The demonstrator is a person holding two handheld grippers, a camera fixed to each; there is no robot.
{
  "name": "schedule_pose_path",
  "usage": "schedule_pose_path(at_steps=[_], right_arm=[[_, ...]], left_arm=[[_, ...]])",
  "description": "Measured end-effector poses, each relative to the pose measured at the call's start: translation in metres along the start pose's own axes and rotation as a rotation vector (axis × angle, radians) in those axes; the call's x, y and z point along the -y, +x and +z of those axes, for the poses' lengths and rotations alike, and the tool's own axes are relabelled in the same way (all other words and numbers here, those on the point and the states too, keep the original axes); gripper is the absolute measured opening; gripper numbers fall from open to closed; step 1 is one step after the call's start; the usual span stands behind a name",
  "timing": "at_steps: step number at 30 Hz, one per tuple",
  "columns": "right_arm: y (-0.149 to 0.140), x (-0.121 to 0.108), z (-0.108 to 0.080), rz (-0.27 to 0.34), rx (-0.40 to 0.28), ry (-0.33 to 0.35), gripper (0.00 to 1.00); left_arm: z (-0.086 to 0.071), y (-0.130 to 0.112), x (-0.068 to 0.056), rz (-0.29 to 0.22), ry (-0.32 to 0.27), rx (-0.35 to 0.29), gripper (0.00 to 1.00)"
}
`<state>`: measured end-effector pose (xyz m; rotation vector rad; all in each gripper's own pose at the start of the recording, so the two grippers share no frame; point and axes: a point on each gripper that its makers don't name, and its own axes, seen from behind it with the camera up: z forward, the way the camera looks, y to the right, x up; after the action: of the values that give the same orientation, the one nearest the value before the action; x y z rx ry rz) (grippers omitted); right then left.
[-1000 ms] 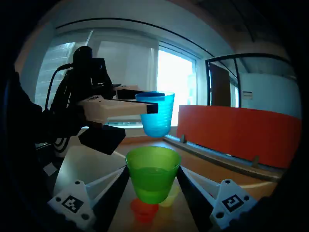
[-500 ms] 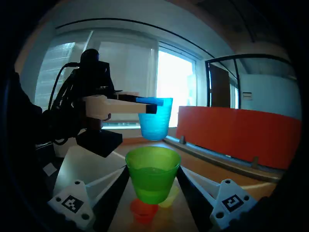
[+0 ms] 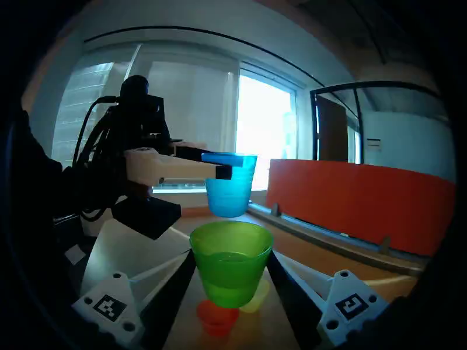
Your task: Pour water
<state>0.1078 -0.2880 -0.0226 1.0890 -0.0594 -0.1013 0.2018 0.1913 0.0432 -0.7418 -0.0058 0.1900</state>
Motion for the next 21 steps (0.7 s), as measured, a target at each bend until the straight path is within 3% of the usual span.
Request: schedule_pose_path(at_steps=[21], right_arm=[[-0.019,0.0,-0.008,-0.004,0.077,0.005,0.88]], left_arm=[[-0.018,-0.055,0.002,-0.036,0.017,0.12,0.88]])
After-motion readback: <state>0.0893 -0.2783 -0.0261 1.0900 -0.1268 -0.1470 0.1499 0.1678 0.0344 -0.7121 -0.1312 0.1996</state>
